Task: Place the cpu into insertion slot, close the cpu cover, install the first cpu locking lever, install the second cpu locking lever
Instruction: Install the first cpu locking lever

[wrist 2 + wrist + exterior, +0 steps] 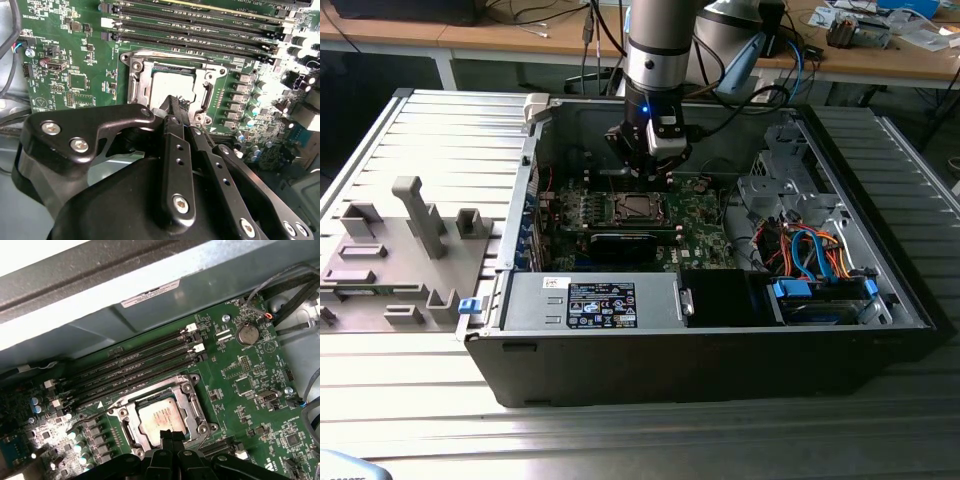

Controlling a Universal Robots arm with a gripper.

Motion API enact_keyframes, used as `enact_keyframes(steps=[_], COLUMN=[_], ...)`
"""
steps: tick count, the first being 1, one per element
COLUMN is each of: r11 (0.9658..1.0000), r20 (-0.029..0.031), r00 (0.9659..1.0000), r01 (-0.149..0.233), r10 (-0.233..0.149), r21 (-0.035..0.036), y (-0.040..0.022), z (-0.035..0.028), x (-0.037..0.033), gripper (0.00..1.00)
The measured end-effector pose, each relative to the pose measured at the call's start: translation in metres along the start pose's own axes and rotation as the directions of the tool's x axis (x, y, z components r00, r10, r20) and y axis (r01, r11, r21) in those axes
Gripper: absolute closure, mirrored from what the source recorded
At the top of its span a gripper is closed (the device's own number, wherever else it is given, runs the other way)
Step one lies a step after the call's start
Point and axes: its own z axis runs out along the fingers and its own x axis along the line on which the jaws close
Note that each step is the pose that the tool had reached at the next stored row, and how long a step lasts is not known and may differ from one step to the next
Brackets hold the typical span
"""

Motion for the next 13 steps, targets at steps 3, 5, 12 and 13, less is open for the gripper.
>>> enact_keyframes(steps=[3,5,12,13], r11=[0.9999,0.9998,0.9988,0.9987], r20=[-0.0006,-0.0018,-0.0009,-0.0008], r00=[0.9999,0.9999,0.9989,0.9987], r01=[0.012,0.017,0.047,0.051], r10=[-0.012,-0.017,-0.047,-0.051], r21=[-0.0028,-0.0068,-0.0079,-0.0079], y=[0.0000,0.0000,0.0000,0.0000], z=[0.0000,0.0001,0.0001,0.0001], x=[0.0001,0.0001,0.0000,0.0000], gripper=[0.89,0.89,0.89,0.89])
